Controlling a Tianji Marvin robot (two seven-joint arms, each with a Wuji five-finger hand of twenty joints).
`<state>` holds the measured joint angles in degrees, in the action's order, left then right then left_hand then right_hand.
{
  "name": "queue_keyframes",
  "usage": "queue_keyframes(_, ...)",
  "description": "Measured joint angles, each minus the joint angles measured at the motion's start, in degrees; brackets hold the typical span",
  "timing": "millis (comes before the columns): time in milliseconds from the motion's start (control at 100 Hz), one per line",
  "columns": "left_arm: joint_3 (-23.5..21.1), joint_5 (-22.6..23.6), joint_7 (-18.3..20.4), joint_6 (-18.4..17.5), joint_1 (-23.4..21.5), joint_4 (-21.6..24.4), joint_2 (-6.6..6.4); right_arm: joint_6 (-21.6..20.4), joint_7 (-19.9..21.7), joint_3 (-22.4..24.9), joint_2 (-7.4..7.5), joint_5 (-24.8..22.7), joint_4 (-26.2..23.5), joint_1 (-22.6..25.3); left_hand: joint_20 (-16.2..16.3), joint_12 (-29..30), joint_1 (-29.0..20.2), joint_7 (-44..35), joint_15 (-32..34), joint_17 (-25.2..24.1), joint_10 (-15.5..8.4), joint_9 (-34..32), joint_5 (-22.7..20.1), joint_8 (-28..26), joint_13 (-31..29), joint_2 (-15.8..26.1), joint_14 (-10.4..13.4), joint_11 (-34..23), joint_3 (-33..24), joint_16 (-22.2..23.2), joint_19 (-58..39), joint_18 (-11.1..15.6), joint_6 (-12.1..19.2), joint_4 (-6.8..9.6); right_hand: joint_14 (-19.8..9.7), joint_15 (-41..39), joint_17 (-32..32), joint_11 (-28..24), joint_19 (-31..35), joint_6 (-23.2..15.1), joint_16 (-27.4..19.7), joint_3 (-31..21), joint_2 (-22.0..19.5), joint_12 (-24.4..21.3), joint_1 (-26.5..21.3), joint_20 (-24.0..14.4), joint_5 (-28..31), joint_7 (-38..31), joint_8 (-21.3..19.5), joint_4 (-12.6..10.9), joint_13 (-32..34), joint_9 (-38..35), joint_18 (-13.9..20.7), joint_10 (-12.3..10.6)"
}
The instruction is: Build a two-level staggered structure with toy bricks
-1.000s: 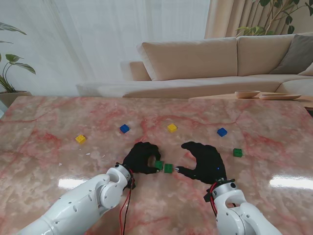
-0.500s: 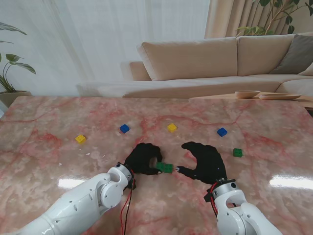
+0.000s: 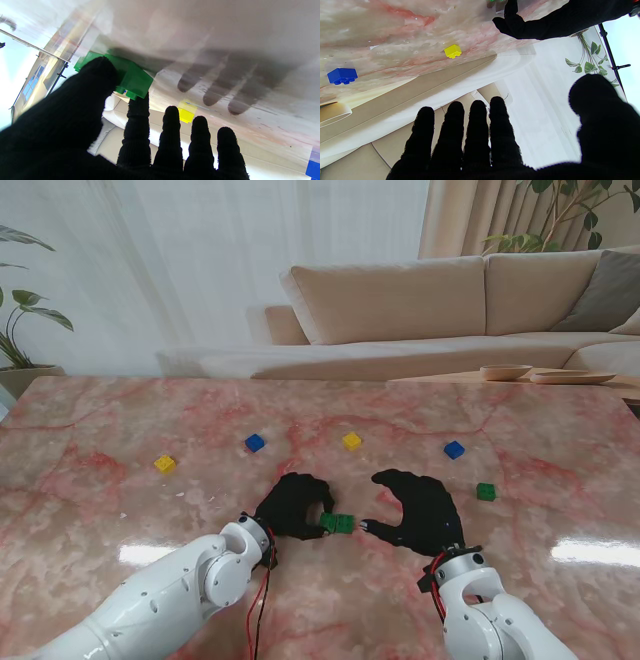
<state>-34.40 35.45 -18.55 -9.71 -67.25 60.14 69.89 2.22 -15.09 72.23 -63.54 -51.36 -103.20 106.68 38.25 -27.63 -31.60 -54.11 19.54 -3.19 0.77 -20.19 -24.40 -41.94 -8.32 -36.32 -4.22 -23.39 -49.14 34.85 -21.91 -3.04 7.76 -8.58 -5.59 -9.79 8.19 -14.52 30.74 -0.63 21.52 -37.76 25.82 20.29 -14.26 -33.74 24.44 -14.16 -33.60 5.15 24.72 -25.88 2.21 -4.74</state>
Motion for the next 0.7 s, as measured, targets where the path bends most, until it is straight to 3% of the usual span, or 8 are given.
queue_keyframes(700,0.67,-0.83,-0.85,-0.07,0.67,-1.03,0.49,-0.39,0.75,-0.04,0.04,0.12,-0.09,0.0,0.07,0.0,0.0,-0.83,0.0,-0.02,0.0,0.0,0.63,-2.66,0.0,0.11,-0.01,0.0,0.0,0.0,0.07,0.0,0.0,0.01,0.0,0.0,0.0,0.0,0.0,0.0,0.0,-0.57,-0.37,0.0,0.0,0.0,0.0,0.0,0.01,0.0,0.0,0.0,-0.02,0.02)
